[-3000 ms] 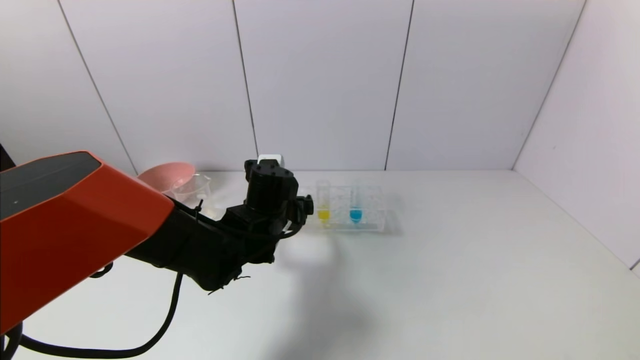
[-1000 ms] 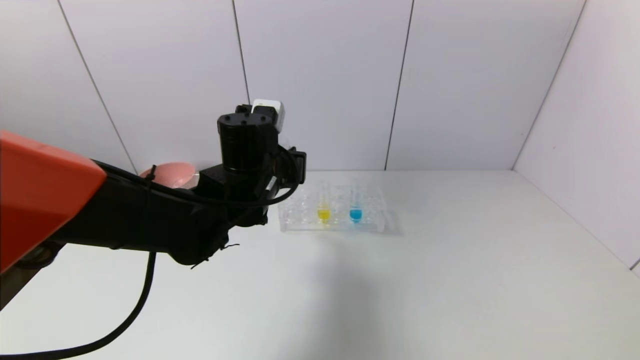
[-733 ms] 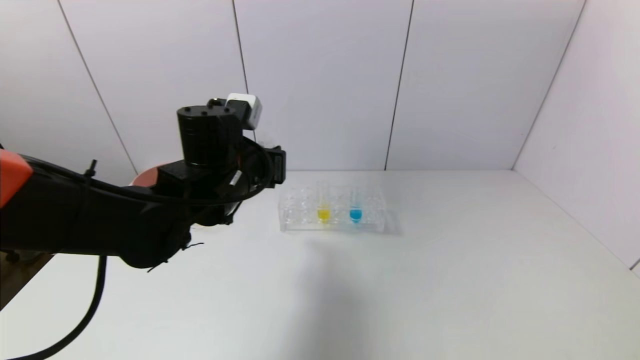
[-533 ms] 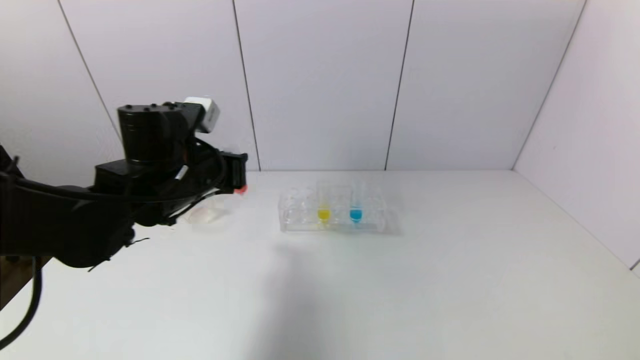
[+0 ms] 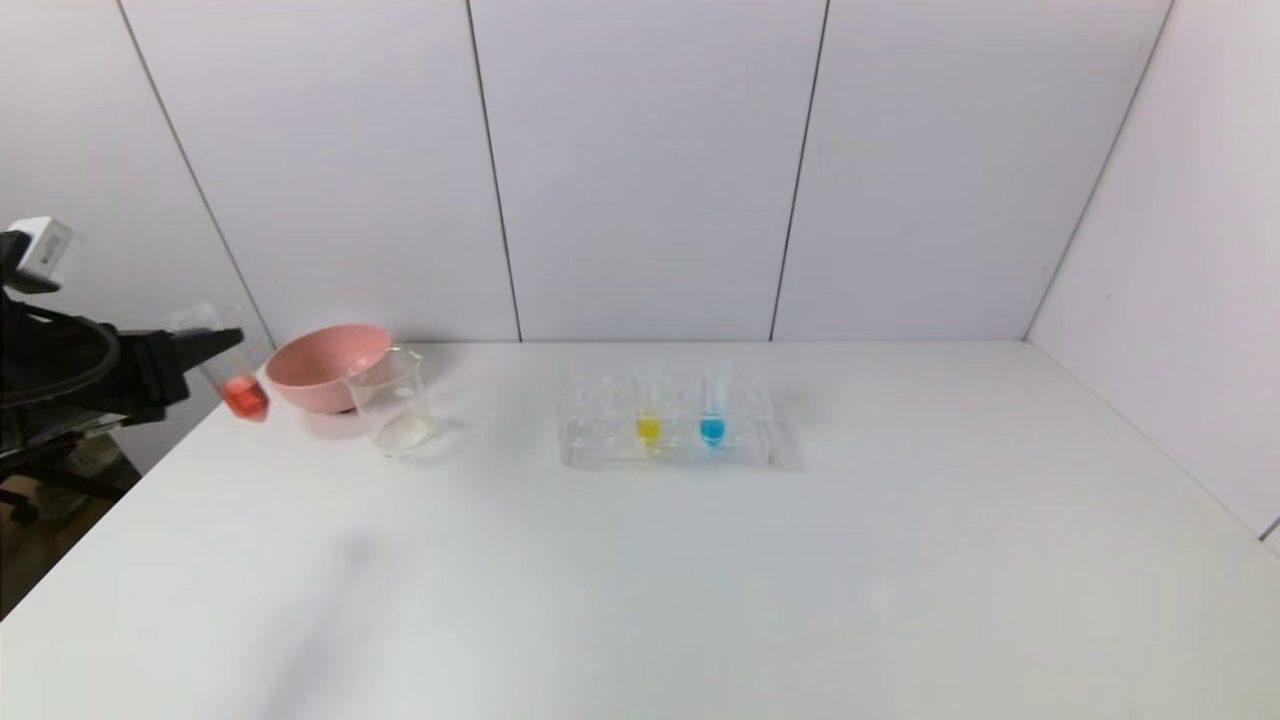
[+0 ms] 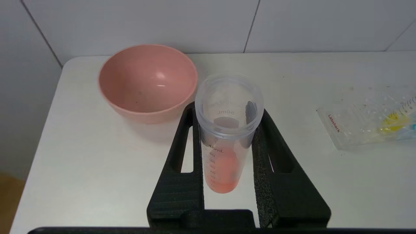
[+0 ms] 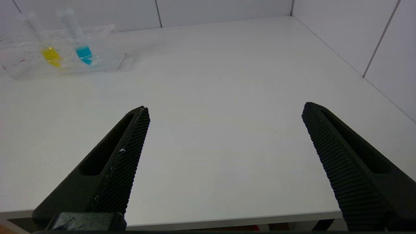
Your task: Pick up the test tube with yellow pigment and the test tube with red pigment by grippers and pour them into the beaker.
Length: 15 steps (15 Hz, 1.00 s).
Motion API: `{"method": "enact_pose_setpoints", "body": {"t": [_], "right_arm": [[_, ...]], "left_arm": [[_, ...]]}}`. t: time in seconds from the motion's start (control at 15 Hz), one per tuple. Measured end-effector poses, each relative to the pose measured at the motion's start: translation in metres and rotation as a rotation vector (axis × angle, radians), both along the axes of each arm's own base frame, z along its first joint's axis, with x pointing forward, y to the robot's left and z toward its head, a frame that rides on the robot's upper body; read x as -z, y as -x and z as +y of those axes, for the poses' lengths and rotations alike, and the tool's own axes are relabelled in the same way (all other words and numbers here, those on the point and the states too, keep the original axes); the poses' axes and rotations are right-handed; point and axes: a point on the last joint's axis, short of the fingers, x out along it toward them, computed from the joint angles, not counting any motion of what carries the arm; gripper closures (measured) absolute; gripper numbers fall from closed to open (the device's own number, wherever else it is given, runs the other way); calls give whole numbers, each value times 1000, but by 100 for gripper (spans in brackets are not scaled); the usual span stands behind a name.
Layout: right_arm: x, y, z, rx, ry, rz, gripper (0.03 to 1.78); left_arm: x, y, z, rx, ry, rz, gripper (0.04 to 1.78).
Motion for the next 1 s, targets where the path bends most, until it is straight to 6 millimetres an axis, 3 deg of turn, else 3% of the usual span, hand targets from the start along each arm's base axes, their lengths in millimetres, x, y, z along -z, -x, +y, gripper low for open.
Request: {"method": "enact_pose_setpoints", "body": {"t": [0.2,0.4,0.8,1.0], "right_arm": [[0,0,0,0,0,0,10],[0,0,0,0,0,0,10],[0,0,0,0,0,0,10],[0,0,0,0,0,0,10]], "left_arm": [[5,2,26,94,-44,-16,138],[8,-13,30,126,-77,22,138],[-9,-54,14,234,-93,179,138],[0,-73,-5,267,-190,298,138]]}}
